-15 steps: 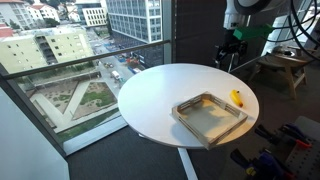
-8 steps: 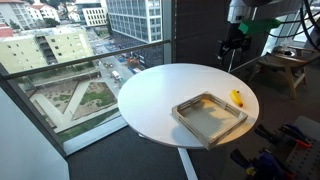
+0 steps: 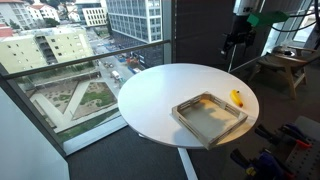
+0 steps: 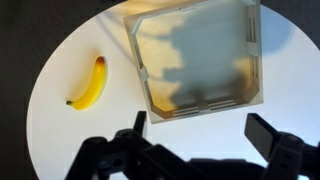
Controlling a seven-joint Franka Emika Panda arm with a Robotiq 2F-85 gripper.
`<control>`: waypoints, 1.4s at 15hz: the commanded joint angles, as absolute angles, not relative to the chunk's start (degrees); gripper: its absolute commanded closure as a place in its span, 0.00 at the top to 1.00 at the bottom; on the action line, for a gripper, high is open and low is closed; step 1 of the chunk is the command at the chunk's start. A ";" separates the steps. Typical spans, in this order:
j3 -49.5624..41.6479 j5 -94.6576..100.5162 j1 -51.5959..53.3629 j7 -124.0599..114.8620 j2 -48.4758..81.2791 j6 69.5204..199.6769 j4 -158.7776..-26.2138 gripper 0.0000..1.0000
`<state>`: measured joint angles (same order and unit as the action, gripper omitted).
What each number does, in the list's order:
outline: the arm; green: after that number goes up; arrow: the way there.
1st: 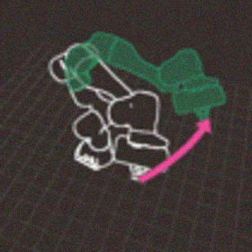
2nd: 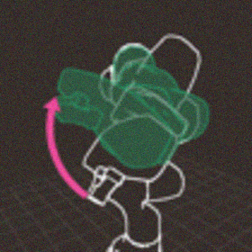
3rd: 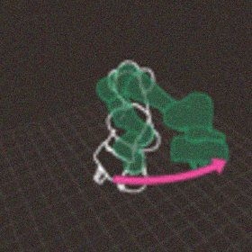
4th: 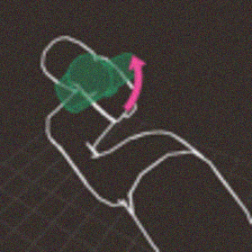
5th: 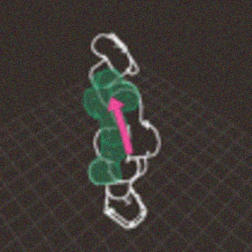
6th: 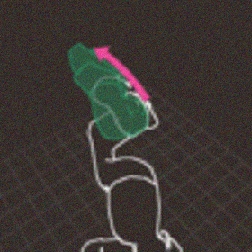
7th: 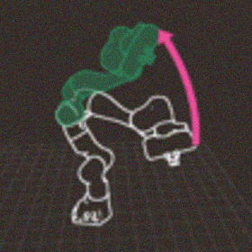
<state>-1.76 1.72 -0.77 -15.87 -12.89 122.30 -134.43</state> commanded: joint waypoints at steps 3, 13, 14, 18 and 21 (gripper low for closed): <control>-1.81 -1.47 -1.12 -9.70 -17.56 120.63 -136.42 1.00; -0.26 -0.59 -1.06 -9.59 -22.40 119.03 -138.45 1.00; 0.01 -0.41 -1.08 -9.84 -22.91 118.87 -138.67 1.00; 0.93 -0.06 -1.06 -10.23 -24.65 117.54 -139.22 1.00; 1.40 -0.12 -0.99 -10.26 -25.87 116.46 -139.43 1.00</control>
<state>0.77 -0.50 -0.75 -10.28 -23.33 118.11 -138.45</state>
